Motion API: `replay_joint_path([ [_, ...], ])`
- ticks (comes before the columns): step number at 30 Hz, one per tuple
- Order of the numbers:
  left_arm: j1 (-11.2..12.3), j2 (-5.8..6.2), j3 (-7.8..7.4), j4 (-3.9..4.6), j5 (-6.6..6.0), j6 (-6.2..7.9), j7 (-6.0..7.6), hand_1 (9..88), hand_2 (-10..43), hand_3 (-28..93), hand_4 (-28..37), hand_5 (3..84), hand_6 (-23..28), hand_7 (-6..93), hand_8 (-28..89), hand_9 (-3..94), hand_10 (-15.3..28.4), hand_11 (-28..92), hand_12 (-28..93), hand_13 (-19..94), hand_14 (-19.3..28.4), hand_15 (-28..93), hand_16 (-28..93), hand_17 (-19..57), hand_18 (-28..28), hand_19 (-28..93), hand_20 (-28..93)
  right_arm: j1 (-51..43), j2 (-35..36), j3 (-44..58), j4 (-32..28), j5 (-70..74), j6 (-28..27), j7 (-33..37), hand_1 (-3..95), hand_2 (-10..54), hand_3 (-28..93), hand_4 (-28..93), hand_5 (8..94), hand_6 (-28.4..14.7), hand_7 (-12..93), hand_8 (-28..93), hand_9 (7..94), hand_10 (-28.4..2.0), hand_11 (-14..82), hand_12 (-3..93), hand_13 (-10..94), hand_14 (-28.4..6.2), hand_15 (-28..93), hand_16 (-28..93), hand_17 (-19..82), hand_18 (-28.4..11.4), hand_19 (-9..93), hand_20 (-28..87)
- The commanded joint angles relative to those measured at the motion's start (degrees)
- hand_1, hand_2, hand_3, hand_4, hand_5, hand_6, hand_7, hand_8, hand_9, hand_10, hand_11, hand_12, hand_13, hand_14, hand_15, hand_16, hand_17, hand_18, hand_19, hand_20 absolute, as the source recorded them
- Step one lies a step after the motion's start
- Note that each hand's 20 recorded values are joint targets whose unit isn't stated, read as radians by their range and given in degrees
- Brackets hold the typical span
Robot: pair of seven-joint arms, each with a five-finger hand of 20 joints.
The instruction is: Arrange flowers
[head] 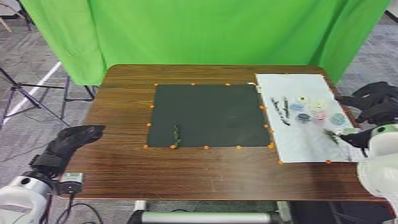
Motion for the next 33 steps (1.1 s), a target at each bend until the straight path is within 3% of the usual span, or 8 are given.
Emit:
replay_joint_path([
  [1,0.3,-0.61,1.09,0.02,1.22,-0.12,-0.30,26.1,3.8,58,-21.4,43.5,7.6,11.3,-5,39.5,16.8,16,10,29,18.1,14,-1,1.0,11.5,14,11,-7.1,-0.8,0.1,1.3,-3.1,-2.4,2.0,37.7,-9.5,56,-9,61.2,-8.5,20,-4,74.8,-17.2,22.5,25.6,90,-5.3,41,32,66,-8.4,81,35],
  [9,0.3,-0.64,1.18,0.11,1.22,-1.02,-0.41,26.4,3.9,58,-21.4,44.0,5.8,11.9,-5,38.9,16.6,16,11,29,17.8,14,-1,1.0,11.5,14,11,-9.2,-0.9,-0.1,2.8,-3.7,-2.9,2.5,39.0,-9.5,57,-10,66.3,-7.2,18,-5,78.6,-16.4,24.9,25.2,91,-5.2,42,32,66,-8.3,82,35],
  [22,-0.3,-0.87,1.74,0.36,1.01,-2.41,-0.88,26.4,4.2,58,-21.4,44.3,5.8,11.8,-5,39.0,16.5,16,10,29,17.9,14,-1,1.1,11.3,13,11,-10.0,-1.1,-3.1,4.3,-4.8,-2.1,3.2,43.8,-9.5,59,-11,66.8,-6.5,18,-5,79.7,-14.8,25.8,25.3,91,-4.5,41,32,67,-8.0,82,36],
  [25,-0.2,-0.99,1.83,0.25,1.00,-2.78,-1.05,26.5,4.5,57,-21.6,44.2,5.9,11.7,-5,39.0,16.5,16,11,29,17.9,14,-1,1.0,11.3,13,11,-9.6,-1.2,-4.1,4.8,-5.5,-0.2,3.3,49.4,-9.5,57,-12,67.1,-6.2,19,-3,80.8,-14.0,25.1,27.8,92,-4.1,41,33,67,-7.7,82,37],
  [29,-0.3,-1.02,1.87,0.25,0.91,-2.67,-1.32,26.5,4.7,57,-21.5,44.1,6.0,11.6,-5,39.0,16.5,16,11,29,17.9,14,-1,0.9,11.2,13,11,-8.9,-1.0,-5.8,5.8,-7.2,3.5,3.1,60.7,-9.5,45,-8,68.9,-5.9,18,16,85.1,-12.1,19.0,36.7,93,-3.5,41,33,68,-7.1,81,39],
  [33,-0.4,-0.99,2.00,0.29,0.87,-2.96,-1.42,26.4,4.8,57,-21.5,44.1,6.2,11.6,-5,39.0,16.5,16,10,29,17.9,14,-1,0.9,11.2,13,11,-8.4,-0.6,-6.5,6.4,-7.9,6.3,2.9,67.9,-9.5,40,-5,71.8,-5.2,19,18,88.9,-10.8,17.3,40.2,94,-2.6,42,33,69,-6.9,81,40],
])
